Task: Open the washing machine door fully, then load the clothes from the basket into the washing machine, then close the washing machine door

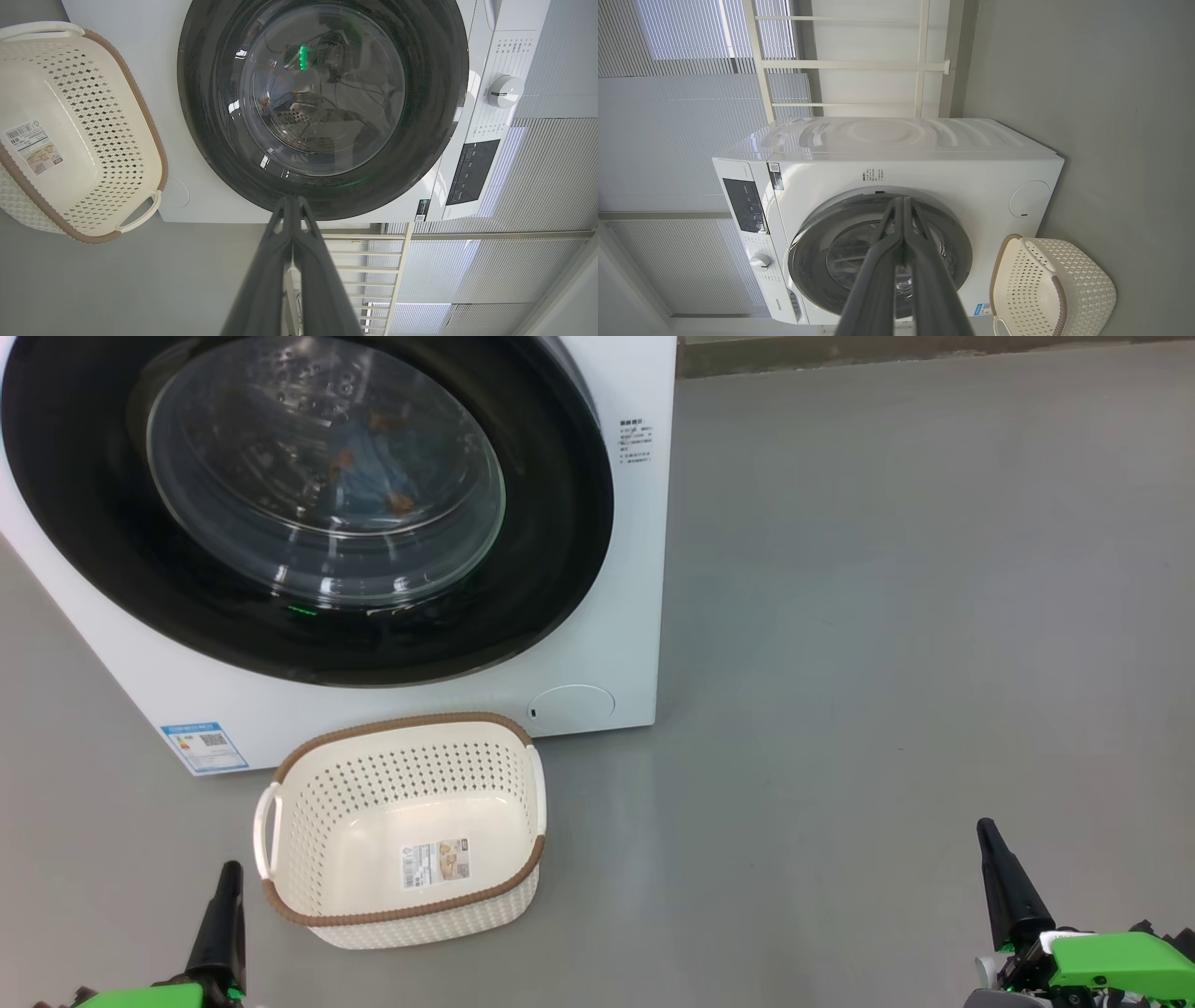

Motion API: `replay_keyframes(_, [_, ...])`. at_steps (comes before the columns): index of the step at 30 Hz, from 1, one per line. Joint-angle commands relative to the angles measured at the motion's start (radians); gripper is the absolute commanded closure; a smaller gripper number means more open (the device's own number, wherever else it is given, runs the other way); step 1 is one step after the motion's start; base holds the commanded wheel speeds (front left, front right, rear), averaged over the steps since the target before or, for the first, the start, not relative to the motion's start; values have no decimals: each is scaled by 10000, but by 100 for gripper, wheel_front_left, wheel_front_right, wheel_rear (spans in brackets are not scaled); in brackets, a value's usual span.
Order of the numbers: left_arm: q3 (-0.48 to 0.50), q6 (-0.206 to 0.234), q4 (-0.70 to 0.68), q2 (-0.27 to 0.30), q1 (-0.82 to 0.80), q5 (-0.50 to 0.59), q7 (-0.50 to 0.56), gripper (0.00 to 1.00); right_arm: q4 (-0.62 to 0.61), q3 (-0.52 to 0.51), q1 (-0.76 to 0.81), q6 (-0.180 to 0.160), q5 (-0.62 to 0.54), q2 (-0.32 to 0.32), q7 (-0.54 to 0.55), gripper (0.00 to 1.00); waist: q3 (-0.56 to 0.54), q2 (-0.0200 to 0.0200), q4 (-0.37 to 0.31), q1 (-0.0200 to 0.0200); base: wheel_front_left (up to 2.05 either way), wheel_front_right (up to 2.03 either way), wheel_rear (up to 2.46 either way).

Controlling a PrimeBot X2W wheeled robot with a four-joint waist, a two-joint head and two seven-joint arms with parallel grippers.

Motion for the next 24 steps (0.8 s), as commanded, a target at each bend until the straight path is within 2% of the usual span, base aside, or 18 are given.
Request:
replay_keyframes(1, [349, -105, -197, 168, -397, 10, 38, 100, -247, 182, -423, 16, -53, -39, 88, 100, 0, 0, 0, 0, 0, 0, 0])
replay_keyframes(24, [370, -106, -197, 154, -399, 28, 55, 100, -245, 152, -426, 16, -77, -19, 112, 100, 0, 0, 0, 0, 0, 0, 0])
